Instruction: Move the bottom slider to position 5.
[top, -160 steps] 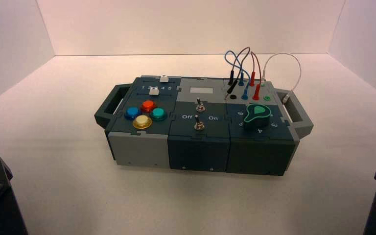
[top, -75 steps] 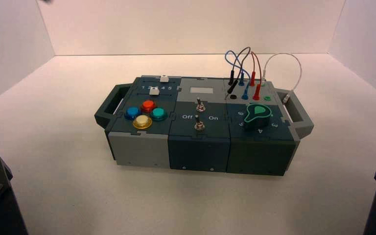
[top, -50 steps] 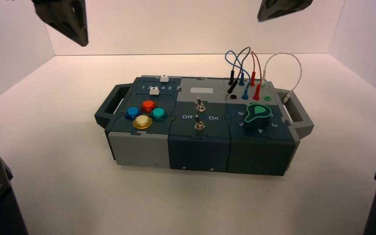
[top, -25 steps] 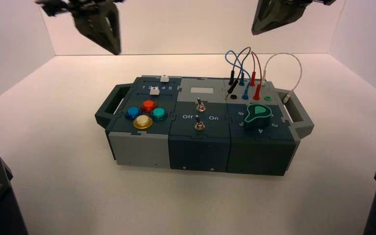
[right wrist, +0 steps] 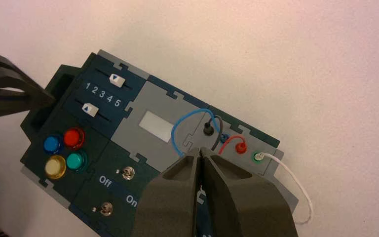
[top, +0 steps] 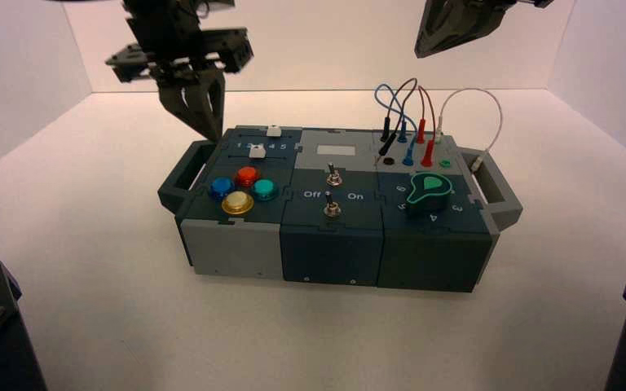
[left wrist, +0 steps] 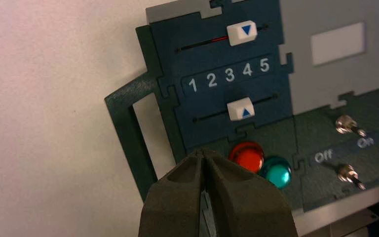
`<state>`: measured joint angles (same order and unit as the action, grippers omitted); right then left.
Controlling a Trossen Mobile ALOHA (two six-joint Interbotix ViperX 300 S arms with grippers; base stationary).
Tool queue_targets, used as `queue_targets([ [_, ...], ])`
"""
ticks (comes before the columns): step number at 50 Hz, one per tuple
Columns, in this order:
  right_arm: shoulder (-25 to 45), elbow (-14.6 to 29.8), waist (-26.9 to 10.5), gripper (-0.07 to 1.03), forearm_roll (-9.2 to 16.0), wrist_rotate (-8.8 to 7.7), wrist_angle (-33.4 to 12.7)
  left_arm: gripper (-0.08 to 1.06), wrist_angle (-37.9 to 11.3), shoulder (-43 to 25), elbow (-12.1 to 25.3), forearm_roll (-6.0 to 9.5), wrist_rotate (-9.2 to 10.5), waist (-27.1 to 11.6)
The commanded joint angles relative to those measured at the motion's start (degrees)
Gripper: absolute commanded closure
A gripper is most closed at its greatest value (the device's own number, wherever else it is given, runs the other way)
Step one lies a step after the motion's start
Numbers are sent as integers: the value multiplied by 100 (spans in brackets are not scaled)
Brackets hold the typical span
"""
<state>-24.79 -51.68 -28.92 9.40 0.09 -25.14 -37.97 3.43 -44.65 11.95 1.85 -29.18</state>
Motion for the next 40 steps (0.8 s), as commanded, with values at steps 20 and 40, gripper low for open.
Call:
queue_targets([
  [20,-62,185,-44,98,-9,-9,62,101,141,-923,738,79,26,-193],
  [40,-53,220,-44,98,-26,-9,79,101,97,-1055,896,246,26,-448],
])
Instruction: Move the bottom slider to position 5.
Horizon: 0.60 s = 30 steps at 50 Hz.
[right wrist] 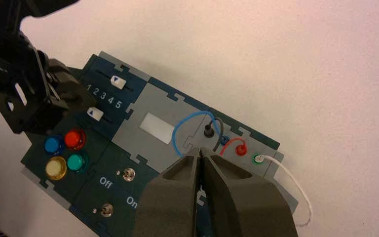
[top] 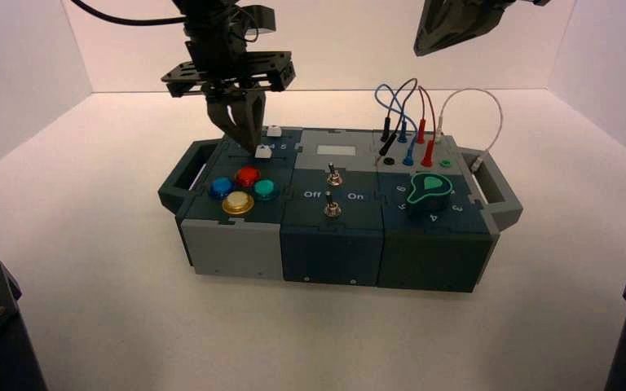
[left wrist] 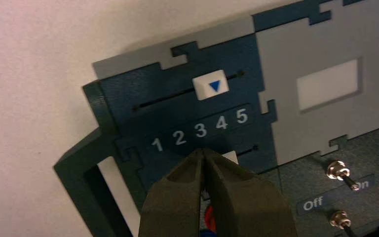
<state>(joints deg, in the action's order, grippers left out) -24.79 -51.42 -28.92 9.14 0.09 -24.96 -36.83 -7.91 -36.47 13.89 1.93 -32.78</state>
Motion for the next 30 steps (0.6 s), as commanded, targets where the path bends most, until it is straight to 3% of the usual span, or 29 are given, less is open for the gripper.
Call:
queue_targets([
  [1,-53,193,-44,98,0,-18,62,101,-18,88,79,62,18,-97],
  [30,-26,211,-35,98,-18,-9,70,101,-26,105,149,202,18,-316],
])
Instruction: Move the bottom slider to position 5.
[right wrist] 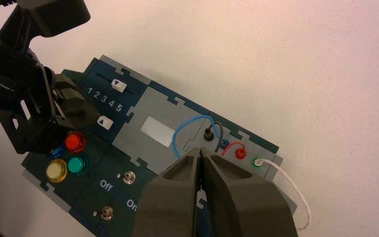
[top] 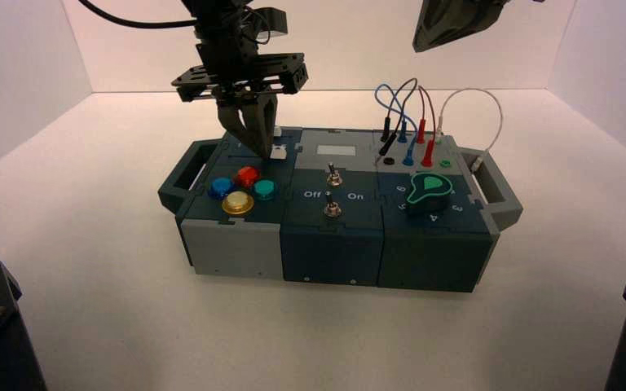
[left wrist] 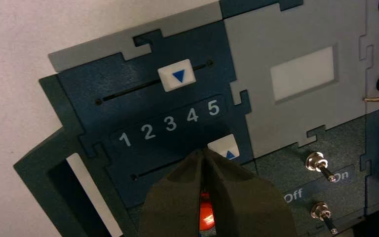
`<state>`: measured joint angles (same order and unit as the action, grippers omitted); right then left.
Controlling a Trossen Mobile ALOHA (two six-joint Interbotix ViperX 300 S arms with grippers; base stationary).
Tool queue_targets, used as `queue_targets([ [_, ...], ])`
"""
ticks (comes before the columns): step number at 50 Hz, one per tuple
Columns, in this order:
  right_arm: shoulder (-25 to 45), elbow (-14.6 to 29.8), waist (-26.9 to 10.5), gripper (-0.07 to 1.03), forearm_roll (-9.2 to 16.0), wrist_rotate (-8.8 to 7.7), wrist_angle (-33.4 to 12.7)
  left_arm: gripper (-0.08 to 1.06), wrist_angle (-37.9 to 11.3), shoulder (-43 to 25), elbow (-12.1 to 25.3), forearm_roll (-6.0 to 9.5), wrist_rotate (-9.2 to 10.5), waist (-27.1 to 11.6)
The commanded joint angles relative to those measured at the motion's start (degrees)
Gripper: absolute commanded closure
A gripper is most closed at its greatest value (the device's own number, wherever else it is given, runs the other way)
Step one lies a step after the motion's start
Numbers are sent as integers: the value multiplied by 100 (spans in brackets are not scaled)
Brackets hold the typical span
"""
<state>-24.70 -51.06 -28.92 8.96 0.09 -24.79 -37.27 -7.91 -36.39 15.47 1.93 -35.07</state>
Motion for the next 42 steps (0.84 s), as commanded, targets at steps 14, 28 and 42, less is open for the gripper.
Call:
queue_targets([
  [14,-35,149,-35,98,0,-9,53,101,35,369,70,9,18,-105],
  [28,-35,176,-35,98,-9,-9,53,101,-18,1468,-413,-70,18,272],
  [42,-44,132,-44,98,-9,-18,44,101,-53,1846,-562,-70,18,360],
])
